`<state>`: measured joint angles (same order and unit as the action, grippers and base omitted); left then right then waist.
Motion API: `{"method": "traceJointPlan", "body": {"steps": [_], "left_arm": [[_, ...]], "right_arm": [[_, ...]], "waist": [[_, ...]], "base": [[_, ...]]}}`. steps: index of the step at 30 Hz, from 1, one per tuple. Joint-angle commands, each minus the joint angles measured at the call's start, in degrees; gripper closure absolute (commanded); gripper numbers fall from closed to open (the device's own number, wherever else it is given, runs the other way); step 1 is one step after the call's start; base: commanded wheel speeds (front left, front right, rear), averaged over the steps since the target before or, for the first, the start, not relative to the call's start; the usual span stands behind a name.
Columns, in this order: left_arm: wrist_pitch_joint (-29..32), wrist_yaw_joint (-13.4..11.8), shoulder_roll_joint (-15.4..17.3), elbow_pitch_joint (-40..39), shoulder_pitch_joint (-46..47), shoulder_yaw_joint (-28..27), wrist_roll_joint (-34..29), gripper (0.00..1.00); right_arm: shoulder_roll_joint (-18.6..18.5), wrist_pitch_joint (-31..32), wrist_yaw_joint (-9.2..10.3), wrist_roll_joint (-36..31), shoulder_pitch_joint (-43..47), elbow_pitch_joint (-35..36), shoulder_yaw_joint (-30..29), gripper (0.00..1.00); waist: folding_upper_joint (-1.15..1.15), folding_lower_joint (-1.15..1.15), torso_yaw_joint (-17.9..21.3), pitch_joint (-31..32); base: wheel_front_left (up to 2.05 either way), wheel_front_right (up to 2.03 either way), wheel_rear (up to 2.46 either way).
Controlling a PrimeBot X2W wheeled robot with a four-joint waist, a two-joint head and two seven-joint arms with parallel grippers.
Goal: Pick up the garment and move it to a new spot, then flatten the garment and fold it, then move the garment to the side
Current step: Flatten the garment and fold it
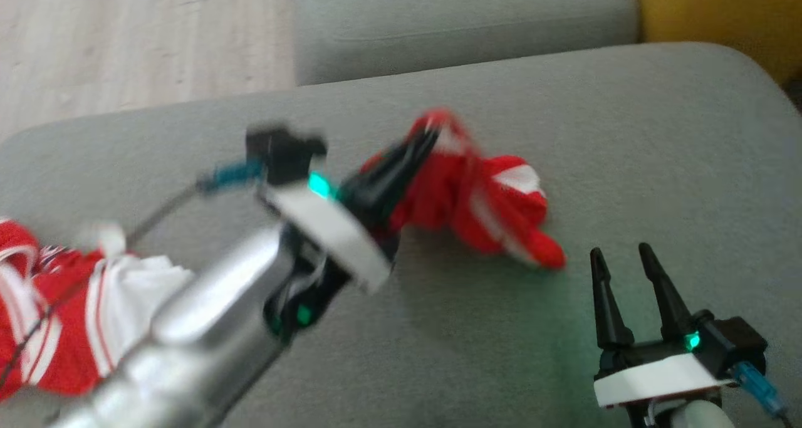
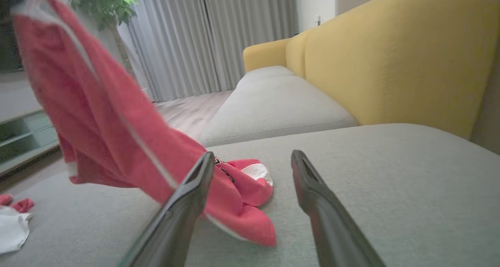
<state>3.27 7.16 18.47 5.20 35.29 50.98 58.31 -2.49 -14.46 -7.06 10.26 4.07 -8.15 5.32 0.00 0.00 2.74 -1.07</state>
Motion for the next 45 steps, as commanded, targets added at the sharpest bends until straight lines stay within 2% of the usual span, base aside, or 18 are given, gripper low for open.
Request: {"method": "traceJointPlan", "body": {"steps": [1, 4, 6, 9, 12, 15, 19, 22, 29, 38, 44, 45], "left_arm": [[0.8, 0.3, -0.9, -0.9, 6.8, -2.9, 1.1, 1.0], [2.0, 0.2, -3.2, 2.7, 14.6, -5.0, 1.6, 1.0], [2.3, -1.1, -4.1, 7.3, 20.8, -7.3, 0.8, 1.0], [4.0, -2.0, -3.3, 11.3, 22.5, -7.9, 1.1, 1.0], [5.2, -2.9, -2.3, 12.9, 20.6, -7.8, 1.9, 1.0], [6.2, -4.0, -0.3, 14.5, 14.6, -6.8, 3.1, 1.0], [4.5, -3.1, 2.7, 15.3, 6.0, -5.5, 4.0, 1.0], [0.9, -2.1, 4.6, 15.9, 2.6, -5.8, 3.6, 1.0], [-3.9, -0.7, 6.1, 17.2, 1.3, -6.0, 2.5, 1.0], [-5.4, 0.0, 5.9, 19.5, 3.6, -4.7, 1.3, 1.0], [-6.2, 0.2, 5.6, 20.5, 4.7, -3.8, 1.2, 1.0], [-6.3, 0.2, 5.5, 20.6, 4.8, -3.6, 1.2, 1.0]], "right_arm": [[-0.4, -0.5, -0.43, 0.8, -2.1, 2.7, 1.6, 0.0], [-0.4, -0.5, -0.43, 0.9, -2.0, 3.9, 2.4, 0.0], [-0.4, -0.5, -0.43, 1.1, -1.8, 4.9, 2.8, 0.0], [-0.4, -0.5, -0.43, 1.3, -1.2, 5.5, 2.8, 0.0], [-0.4, -0.5, -0.43, 1.4, -0.7, 5.8, 2.2, 0.0], [-0.4, -0.5, -0.43, 1.7, 0.2, 5.3, 2.0, 0.0], [-0.4, -0.5, -0.43, 1.7, 0.3, 3.4, 2.0, 0.0], [-0.4, -0.5, -0.43, 1.9, -1.1, 1.1, 2.0, 0.0], [-0.4, -0.5, -0.43, 3.3, -9.1, -7.1, 0.9, 0.0], [-0.4, 1.1, -0.43, 1.4, -24.4, -32.0, -1.8, 0.0], [-0.4, 0.8, -0.43, 3.4, -31.0, -41.6, 0.9, 0.0], [-0.4, 0.8, -0.43, 4.1, -31.8, -43.0, 1.4, 0.03]], "waist": [[0.0, 0.0, 4.0, 0.3], [0.0, 0.0, 7.2, 0.5], [0.0, 0.0, 9.7, 0.7], [0.0, 0.0, 10.7, 1.0], [0.0, 0.0, 10.4, 1.2], [0.0, 0.0, 8.8, 1.1], [0.0, 0.0, 5.8, -0.1], [0.0, 0.0, 3.8, -1.8], [0.0, 0.0, -0.1, -5.4], [0.0, 0.0, -3.3, -7.7], [0.0, 0.0, -4.0, -8.3], [0.0, 0.0, -4.2, -8.5]], "base": [[0.0, 0.0, 0.0], [0.0, 0.0, 0.0], [0.0, 0.0, 0.0], [0.0, 0.0, 0.0], [0.0, 0.0, 0.0], [0.0, 0.0, 0.0], [0.0, 0.0, 0.0], [0.0, 0.0, 0.0], [0.0, 0.0, 0.0], [0.0, 0.0, 0.0], [0.0, 0.0, 0.0], [0.0, 0.0, 0.0]]}}
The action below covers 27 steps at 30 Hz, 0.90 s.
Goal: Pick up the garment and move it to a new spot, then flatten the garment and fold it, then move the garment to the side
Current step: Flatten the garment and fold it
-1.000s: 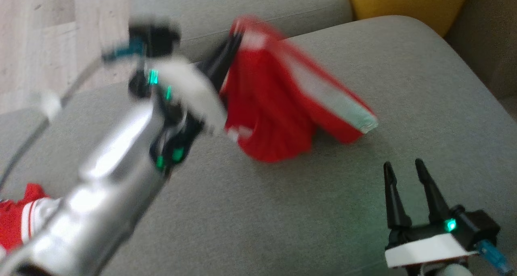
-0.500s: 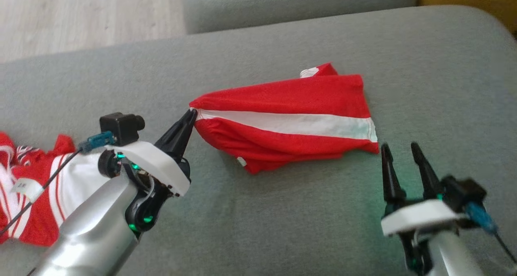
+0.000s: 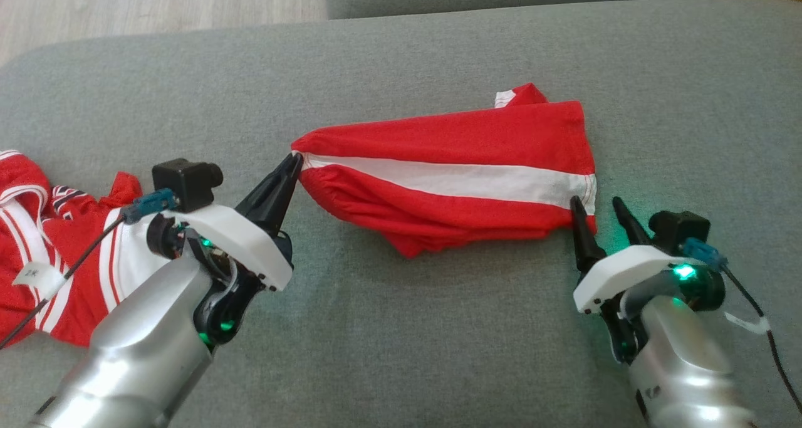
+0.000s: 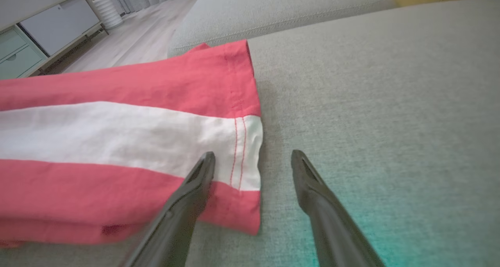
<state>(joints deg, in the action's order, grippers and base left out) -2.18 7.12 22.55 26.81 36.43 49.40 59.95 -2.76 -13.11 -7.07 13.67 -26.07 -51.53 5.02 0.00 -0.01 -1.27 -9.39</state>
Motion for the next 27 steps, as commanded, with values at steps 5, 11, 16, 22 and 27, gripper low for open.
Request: {"method": "traceJointPlan", "body": {"steps": [5, 11, 16, 22, 27], "left_arm": [[-1.3, 0.3, 1.1, -0.3, 4.2, -0.8, -0.3, 1.0], [-2.2, 0.3, 1.0, 0.5, 4.4, 0.2, 0.3, 1.0], [-4.0, 0.3, 1.3, 0.5, 4.2, 1.1, 0.1, 1.0], [-7.7, 0.4, 2.7, -0.4, 4.2, 2.0, -0.9, 1.0], [-9.7, 0.4, 4.7, -3.7, 5.3, 1.5, -1.2, 1.0]], "right_arm": [[-0.1, -0.3, -0.42, 3.6, -5.0, -5.7, 4.8, 0.76], [-0.1, -0.5, -0.42, 5.0, -7.1, -10.3, 8.0, 1.0], [-1.1, -1.5, -0.42, 4.4, -7.5, -10.0, 8.7, 1.0], [-3.7, -1.9, -0.42, 2.4, -4.4, 1.8, 5.5, 1.0], [-6.3, -1.9, -0.42, 2.9, -1.3, 14.5, 2.2, 1.0]], "waist": [[0.0, 0.01, -0.8, -0.3], [0.0, 0.01, -1.0, 0.3], [0.0, 0.01, -0.8, 1.7], [0.0, 0.01, 0.5, 5.7], [0.0, 0.01, 2.3, 9.0]], "base": [[0.0, 0.0, 0.0], [0.0, 0.0, 0.0], [0.0, 0.0, 0.0], [0.0, 0.0, 0.0], [0.0, 0.0, 0.0]]}}
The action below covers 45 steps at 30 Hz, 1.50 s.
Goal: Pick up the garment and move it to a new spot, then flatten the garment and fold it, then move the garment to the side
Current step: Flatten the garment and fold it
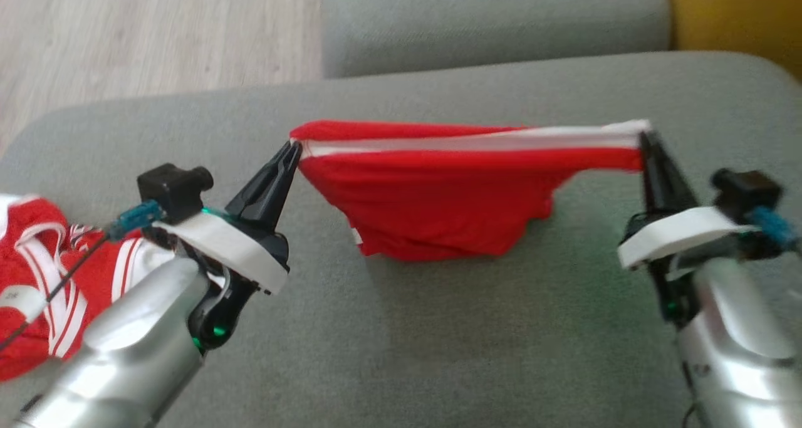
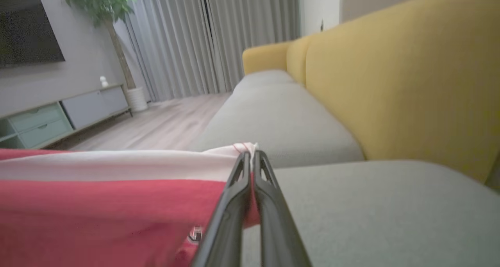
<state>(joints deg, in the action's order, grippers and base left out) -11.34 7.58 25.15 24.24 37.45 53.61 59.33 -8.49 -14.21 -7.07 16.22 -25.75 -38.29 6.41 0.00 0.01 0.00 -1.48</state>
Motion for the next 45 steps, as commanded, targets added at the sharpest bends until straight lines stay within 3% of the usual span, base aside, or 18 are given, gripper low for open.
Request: {"method": "traceJointPlan", "body": {"steps": [1, 8, 12, 18, 21, 26, 27, 29, 34, 40, 45], "left_arm": [[-0.9, -0.1, 2.6, -2.1, 4.7, -3.0, -0.7, 1.0], [0.0, -0.1, 5.3, -9.8, 11.0, -6.1, 0.6, 1.0], [3.0, -0.1, 5.6, -10.8, 17.6, -6.9, 0.3, 1.0], [3.8, -0.1, 4.3, -4.2, 29.8, -5.9, -3.4, 1.0], [-0.2, -0.1, 2.8, 1.5, 36.3, -6.4, -6.6, 1.0], [-3.6, -0.3, -0.1, 6.7, 43.4, -11.9, -12.9, 1.0], [-3.6, -0.2, -1.2, 5.3, 42.5, -15.4, -14.8, 1.0], [-3.6, -0.2, -1.5, 4.8, 41.0, -15.9, -15.6, 1.0], [-3.6, -0.1, -1.2, -0.1, 29.4, -12.3, -15.5, 1.0], [-3.6, -0.1, -1.2, -4.9, 11.1, -10.1, -15.1, 1.0], [-3.6, -0.1, -1.7, -6.4, -3.8, -6.9, -17.2, 1.0]], "right_arm": [[-1.2, -0.8, -0.42, 0.6, -1.4, 3.7, 0.2, 1.0], [-6.3, 3.6, -0.42, 3.2, -5.3, 18.4, -3.2, 1.0], [-7.6, 7.7, -0.42, 3.1, -11.4, 22.0, -4.9, 1.0], [-6.2, 10.5, -0.42, 3.6, -25.4, 16.9, -2.9, 1.0], [-4.9, 8.2, -0.42, 2.6, -32.8, 11.9, -2.3, 1.0], [-3.9, 2.2, -0.42, 0.1, -42.5, 4.9, -3.1, 1.0], [-3.8, 1.0, -0.42, -0.8, -44.1, 3.1, -3.2, 1.0], [-3.8, 0.7, -0.42, -1.1, -44.1, 2.3, -3.1, 1.0], [-4.1, 0.0, -0.42, -0.5, -38.2, -1.1, -1.6, 1.0], [-5.4, 1.2, -0.42, 2.4, -22.3, -2.1, -1.4, 1.0], [-6.7, 3.3, -0.42, 3.9, -5.7, 1.8, -3.7, 1.0]], "waist": [[0.0, -0.01, 1.3, 1.7], [0.0, -0.01, 3.4, 2.2], [0.0, -0.01, 3.8, -1.1], [0.0, -0.01, 4.1, -9.5], [0.0, -0.01, 4.2, -13.3], [0.0, -0.01, 4.1, -17.1], [0.0, -0.01, 3.8, -17.9], [0.0, -0.01, 3.7, -18.2], [0.0, -0.01, 3.3, -18.2], [0.0, -0.01, 2.3, -16.7], [0.0, -0.01, 2.2, -13.5]], "base": [[0.0, 0.0, 0.0], [0.0, 0.0, 0.0], [0.0, 0.0, 0.0], [0.0, 0.0, 0.0], [0.0, 0.0, 0.0], [0.0, 0.0, 0.0], [0.0, 0.0, 0.0], [0.0, 0.0, 0.0], [0.0, 0.0, 0.0], [0.0, 0.0, 0.0], [0.0, 0.0, 0.0]]}}
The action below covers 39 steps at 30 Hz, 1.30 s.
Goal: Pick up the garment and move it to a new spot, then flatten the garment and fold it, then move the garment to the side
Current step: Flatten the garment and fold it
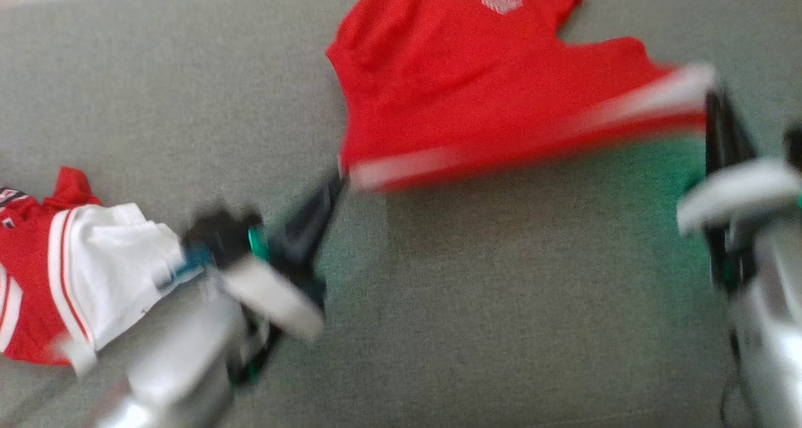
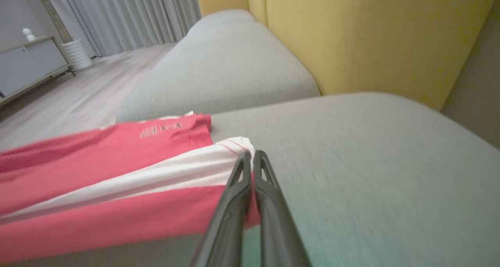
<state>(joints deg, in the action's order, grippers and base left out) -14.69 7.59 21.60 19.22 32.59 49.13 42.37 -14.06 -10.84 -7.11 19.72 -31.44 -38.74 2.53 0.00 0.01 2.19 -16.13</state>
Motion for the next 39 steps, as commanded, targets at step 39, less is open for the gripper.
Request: {"method": "traceJointPlan", "body": {"steps": [39], "left_arm": [[7.1, -0.1, -7.6, -1.7, 4.2, 1.9, 10.6, 1.0]], "right_arm": [[3.4, 38.4, -0.37, -8.2, 4.1, 28.4, -16.6, 1.0]], "waist": [[0.0, -0.01, -8.9, -1.5]], "base": [[0.0, 0.0, 0.0]]}}
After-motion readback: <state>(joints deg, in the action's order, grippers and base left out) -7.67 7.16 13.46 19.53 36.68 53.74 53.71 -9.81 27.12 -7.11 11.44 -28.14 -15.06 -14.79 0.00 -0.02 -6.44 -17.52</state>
